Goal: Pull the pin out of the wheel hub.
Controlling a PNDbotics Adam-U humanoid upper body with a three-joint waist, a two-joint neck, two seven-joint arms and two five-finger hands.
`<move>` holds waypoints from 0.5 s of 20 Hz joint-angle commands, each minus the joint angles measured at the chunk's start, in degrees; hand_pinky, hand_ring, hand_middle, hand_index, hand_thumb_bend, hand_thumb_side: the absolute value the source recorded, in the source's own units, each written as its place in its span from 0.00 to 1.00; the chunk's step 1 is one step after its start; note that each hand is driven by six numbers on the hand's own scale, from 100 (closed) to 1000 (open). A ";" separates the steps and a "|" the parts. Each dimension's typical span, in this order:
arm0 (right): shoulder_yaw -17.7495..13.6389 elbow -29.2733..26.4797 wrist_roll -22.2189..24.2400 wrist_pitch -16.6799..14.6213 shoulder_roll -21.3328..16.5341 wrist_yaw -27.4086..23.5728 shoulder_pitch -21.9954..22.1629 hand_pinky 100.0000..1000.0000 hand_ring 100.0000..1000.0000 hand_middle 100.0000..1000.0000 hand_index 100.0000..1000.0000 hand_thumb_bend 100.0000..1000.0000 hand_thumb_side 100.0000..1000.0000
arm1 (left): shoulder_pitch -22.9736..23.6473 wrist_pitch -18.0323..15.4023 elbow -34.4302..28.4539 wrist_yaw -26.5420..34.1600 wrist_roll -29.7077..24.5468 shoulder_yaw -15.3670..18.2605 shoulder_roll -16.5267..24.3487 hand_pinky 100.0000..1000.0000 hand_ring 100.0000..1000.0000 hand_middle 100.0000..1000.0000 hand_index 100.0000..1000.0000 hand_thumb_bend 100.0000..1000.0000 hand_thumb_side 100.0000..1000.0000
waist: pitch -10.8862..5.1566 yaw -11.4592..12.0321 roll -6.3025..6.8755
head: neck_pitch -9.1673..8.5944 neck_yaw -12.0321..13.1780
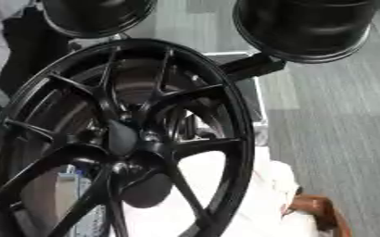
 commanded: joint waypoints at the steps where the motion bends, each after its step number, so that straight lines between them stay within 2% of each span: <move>1: -0.90 -1.02 0.06 -0.73 -2.41 0.97 -1.15 0.88 0.74 0.67 0.75 0.00 0.44 | 1.35 3.43 -10.88 6.57 8.69 1.46 -2.52 0.86 0.78 0.73 0.80 0.00 0.68 | -1.27 0.06 -0.11 | -0.43 0.25; 3: -0.88 -1.02 0.21 -0.97 -2.42 1.01 -1.65 0.88 0.74 0.67 0.76 0.00 0.43 | 2.87 5.04 -17.82 9.43 13.02 1.79 -6.60 0.87 0.79 0.73 0.80 0.00 0.69 | -1.23 -0.03 -0.33 | -0.60 0.26; 6: -0.91 -1.02 0.31 -1.16 -2.20 0.96 -2.10 0.88 0.75 0.68 0.76 0.00 0.40 | 5.35 7.03 -26.27 12.88 16.68 2.14 -13.10 0.87 0.79 0.73 0.81 0.00 0.74 | -1.05 -0.12 -0.78 | -0.80 0.36; 10: -1.16 -1.02 0.30 -1.64 -1.70 1.24 -2.50 0.88 0.76 0.69 0.77 0.00 0.36 | 7.60 8.73 -32.10 15.08 19.94 2.70 -19.21 0.87 0.79 0.73 0.81 0.02 0.77 | -0.93 -0.03 -1.22 | -0.93 0.86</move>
